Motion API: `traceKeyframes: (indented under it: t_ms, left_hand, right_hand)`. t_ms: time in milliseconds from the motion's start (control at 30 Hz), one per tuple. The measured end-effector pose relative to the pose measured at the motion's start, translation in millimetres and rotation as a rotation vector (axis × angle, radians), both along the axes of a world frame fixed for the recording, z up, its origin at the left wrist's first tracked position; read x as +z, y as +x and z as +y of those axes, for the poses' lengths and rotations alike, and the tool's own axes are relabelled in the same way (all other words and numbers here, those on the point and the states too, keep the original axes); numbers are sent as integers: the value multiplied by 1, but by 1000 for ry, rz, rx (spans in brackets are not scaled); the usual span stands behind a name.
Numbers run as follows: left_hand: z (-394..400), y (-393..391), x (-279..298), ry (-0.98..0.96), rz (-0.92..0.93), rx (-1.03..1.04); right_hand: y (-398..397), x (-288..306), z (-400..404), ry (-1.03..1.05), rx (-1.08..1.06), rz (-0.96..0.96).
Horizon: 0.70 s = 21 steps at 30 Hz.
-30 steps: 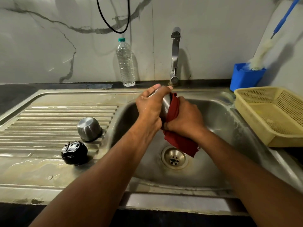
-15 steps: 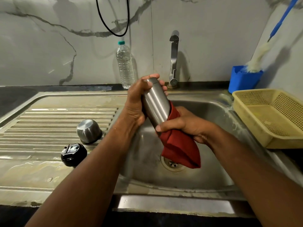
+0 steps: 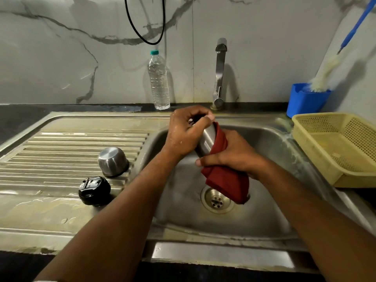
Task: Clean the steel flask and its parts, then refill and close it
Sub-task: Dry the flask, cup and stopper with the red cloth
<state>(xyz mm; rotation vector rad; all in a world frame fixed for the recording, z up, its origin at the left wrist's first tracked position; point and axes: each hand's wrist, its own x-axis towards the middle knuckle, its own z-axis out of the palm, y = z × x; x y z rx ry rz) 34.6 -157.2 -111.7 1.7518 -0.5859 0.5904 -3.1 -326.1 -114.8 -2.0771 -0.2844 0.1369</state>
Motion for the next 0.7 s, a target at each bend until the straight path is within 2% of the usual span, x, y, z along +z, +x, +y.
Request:
traceKeyframes:
  t_ms: [67,100,167,233,333,367,433,467,533,633,700]
  left_hand:
    - [-2,-2,-1,41,-123,-102]
    - [-2,-3,0,71,-164,-122]
    - [2,-3,-1,132,-196,-115]
    - [9,0,-2,192,-153,-9]
    - [9,0,-1,287,115,215]
    - [5,-1,0,318,194,279]
    - [-2,-2,1,328,262,371]
    - [-3,-2,2,290,261,369]
    - [0,0,4,149,221,233]
    - [4,1,5,6,104,-34]
    - [1,-2,6,-93,111,-137]
  right_hand:
    - [-1,2,-10,199,159,204]
    - [-2,3,-13,227,212,257]
    - [-4,3,-12,181,207,243]
    - [-6,6,-4,9,54,87]
    - [-12,10,10,-537,-279,-346]
    - [-13,10,12,-653,-336,-443]
    - [-12,9,14,-684,-377,-485]
    - [-11,8,13,-631,-373,-453]
    - [-7,7,9,-416,-295,-320]
    - [-3,6,-5,144,54,87]
    - [-6,7,-11,371,211,310]
